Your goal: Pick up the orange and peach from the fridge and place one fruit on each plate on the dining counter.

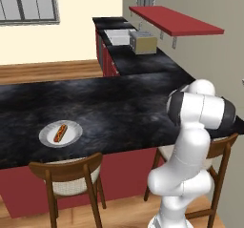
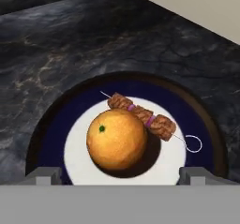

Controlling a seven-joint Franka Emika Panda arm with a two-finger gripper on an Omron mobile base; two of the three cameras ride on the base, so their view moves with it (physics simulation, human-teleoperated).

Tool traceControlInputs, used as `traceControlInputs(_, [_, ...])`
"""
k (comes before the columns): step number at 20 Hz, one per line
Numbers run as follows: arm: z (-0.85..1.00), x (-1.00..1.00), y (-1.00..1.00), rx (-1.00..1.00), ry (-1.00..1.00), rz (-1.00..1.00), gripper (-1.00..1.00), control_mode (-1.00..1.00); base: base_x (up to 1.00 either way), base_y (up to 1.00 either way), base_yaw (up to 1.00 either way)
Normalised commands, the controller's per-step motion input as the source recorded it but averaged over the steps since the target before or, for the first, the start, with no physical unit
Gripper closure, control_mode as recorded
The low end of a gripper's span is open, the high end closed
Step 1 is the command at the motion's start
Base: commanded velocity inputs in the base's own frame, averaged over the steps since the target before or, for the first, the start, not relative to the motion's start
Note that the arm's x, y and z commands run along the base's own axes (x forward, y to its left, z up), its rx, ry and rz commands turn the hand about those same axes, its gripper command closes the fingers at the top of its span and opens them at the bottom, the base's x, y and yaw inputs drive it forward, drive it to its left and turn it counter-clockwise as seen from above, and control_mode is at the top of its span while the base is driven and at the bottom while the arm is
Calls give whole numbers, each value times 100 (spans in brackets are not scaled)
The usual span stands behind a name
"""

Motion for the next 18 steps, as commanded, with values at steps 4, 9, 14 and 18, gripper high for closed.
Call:
traceControlInputs(4, [50, -100, 4, 0, -1, 0, -100, -100, 0, 0, 0])
traceControlInputs(9, [90, -100, 40, 0, 0, 0, -100, -100, 0, 0, 0])
traceControlInputs(14, [100, -96, 59, 0, 1, 0, -100, -100, 0, 0, 0])
traceControlInputs(18, [100, -61, 51, 0, 1, 1, -100, -100, 0, 0, 0])
